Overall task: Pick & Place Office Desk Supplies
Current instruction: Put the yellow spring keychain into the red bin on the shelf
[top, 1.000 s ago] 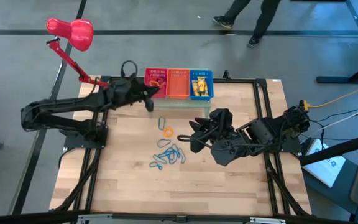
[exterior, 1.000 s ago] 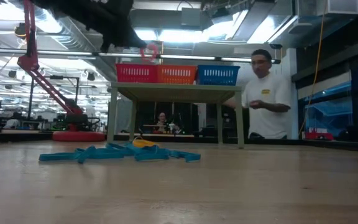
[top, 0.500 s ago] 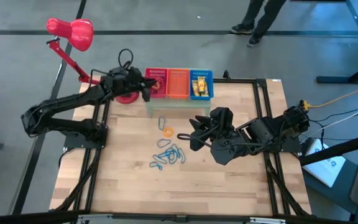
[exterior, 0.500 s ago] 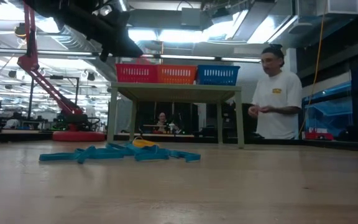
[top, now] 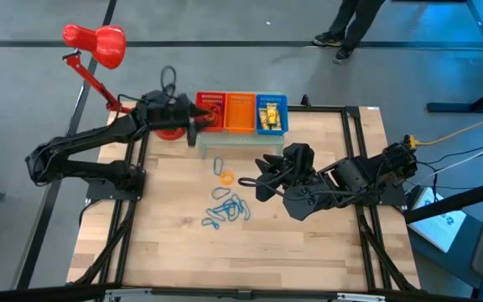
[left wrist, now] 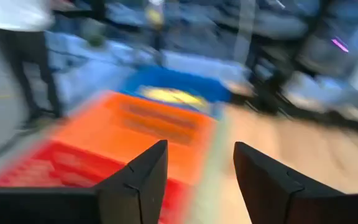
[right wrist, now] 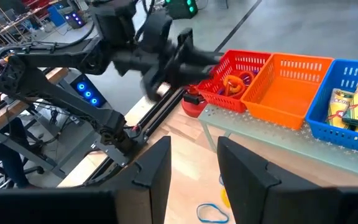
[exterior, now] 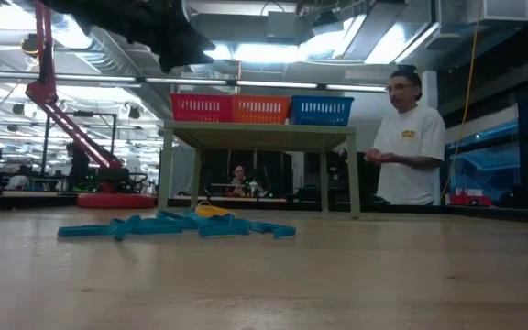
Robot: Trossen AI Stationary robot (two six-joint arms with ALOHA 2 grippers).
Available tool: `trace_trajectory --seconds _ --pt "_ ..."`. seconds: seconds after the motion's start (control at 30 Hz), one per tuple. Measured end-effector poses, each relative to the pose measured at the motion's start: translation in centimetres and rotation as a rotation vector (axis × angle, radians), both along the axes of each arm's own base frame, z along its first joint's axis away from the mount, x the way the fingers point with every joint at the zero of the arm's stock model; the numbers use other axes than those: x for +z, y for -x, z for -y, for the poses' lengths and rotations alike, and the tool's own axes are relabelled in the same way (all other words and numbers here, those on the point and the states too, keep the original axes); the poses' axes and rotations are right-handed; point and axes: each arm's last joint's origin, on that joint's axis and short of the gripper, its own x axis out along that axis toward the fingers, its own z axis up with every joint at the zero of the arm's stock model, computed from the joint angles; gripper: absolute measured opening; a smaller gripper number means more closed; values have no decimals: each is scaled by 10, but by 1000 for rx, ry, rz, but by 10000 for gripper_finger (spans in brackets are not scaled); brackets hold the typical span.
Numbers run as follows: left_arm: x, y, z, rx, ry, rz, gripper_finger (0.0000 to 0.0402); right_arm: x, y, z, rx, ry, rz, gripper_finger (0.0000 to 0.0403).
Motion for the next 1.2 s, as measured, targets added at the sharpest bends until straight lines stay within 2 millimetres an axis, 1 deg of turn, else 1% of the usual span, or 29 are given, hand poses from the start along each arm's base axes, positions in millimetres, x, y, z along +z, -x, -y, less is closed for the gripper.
trace_trajectory --seconds 0.1,0.17,0.27,0.4,0.5,0.6,0.7,0.77,0.83,0.9,0.97,1.07,1.2 --pt "-9 -5 23 -141 53 -106 184 0 0 0 -1 -2 1 132" --pt "-18 -9 41 -245 79 -193 184 0 0 0 0 -2 1 132" --pt "-31 -12 72 -375 16 -334 184 0 0 0 0 -2 1 132" --pt "-43 -22 103 -416 -122 -411 184 0 0 0 0 1 -1 132" --pt "-59 -38 116 -417 -178 -473 177 0 0 1 4 12 -10 131" --pt "-77 -58 119 -392 -193 -545 167 0 0 1 5 11 -9 131" --pt "-95 -74 117 -370 -222 -626 155 0 -1 1 4 5 -4 131" --pt "-107 -85 115 -376 -228 -650 149 0 -1 1 1 -1 0 131" --pt "-121 -93 113 -393 -207 -690 147 0 0 0 0 -8 5 131" --pt "-137 -96 112 -420 -178 -749 146 0 0 -1 2 -10 6 131" --pt "-149 -100 111 -426 -166 -782 146 0 1 -2 6 -11 8 131" --pt "-157 -105 112 -426 -177 -777 146 1 1 -4 11 -14 14 131" --pt "-160 -109 106 -391 -166 -760 146 1 2 -6 17 -15 14 131"
